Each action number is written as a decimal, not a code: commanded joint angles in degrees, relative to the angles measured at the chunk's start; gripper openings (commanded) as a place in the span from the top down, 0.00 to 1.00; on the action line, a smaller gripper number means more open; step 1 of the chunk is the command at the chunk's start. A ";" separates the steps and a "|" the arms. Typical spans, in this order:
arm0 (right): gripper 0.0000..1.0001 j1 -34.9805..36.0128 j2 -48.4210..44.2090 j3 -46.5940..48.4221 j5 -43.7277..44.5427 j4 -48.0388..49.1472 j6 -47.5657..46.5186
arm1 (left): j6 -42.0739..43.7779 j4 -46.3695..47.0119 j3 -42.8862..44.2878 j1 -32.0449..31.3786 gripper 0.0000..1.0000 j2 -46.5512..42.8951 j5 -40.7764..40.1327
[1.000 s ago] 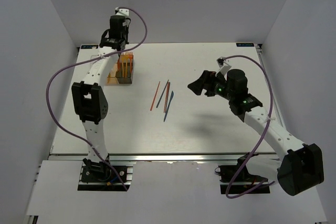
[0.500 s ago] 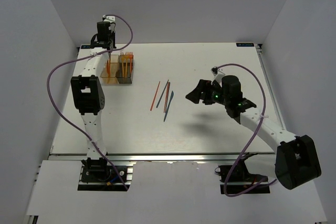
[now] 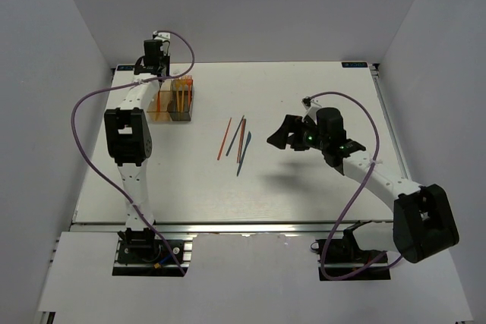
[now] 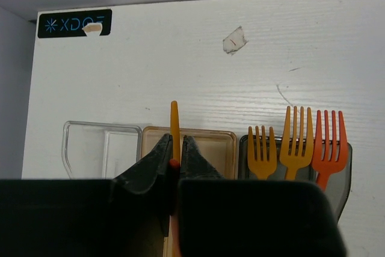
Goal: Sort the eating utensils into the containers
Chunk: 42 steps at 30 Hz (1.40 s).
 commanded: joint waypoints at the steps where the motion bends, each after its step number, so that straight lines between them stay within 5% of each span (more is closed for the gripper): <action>1: 0.11 0.14 1.08 3.00 0.02 2.42 -1.18 | 0.19 0.21 -0.68 0.02 0.94 -0.95 -0.79; 11: 0.11 3.92 4.77 7.40 1.07 0.57 -1.97 | -2.01 -1.73 0.20 0.64 0.64 -1.21 -1.06; 20: 0.11 5.15 8.36 12.92 2.30 -2.67 -4.16 | -4.46 -2.61 0.64 1.17 0.55 -7.87 -0.97; 21: 0.11 5.41 9.33 14.15 3.95 -3.72 -4.77 | -5.08 -3.39 1.34 1.17 0.49 -8.93 -1.06; 22: 0.11 6.28 11.78 15.64 5.02 -5.04 -5.47 | -6.04 -3.84 1.60 1.17 0.21 -10.07 -0.97; 24: 0.11 7.78 15.04 21.79 10.63 -10.83 -6.44 | -10.86 -6.37 2.31 1.17 0.04 -13.85 -0.01; 31: 0.11 16.48 32.34 41.04 35.16 -24.90 -1.79 | -30.20 -25.26 6.01 1.17 0.02 -23.08 -6.49; 34: 0.11 18.41 37.97 48.42 41.75 -29.64 -1.35 | -34.53 -25.83 -6.25 1.17 0.02 -34.80 -5.38; 35: 0.11 18.59 39.21 50.10 42.55 -31.05 -0.91 | -33.83 -23.38 -17.61 1.17 0.02 -38.70 -3.36; 40: 0.30 19.47 41.69 50.75 43.09 -34.32 2.59 | -30.23 -4.48 -47.05 1.17 0.02 -65.39 -2.29; 42: 0.37 21.05 40.99 48.45 43.43 -33.01 3.30 | -30.22 0.53 -54.77 0.64 0.02 -69.48 -1.68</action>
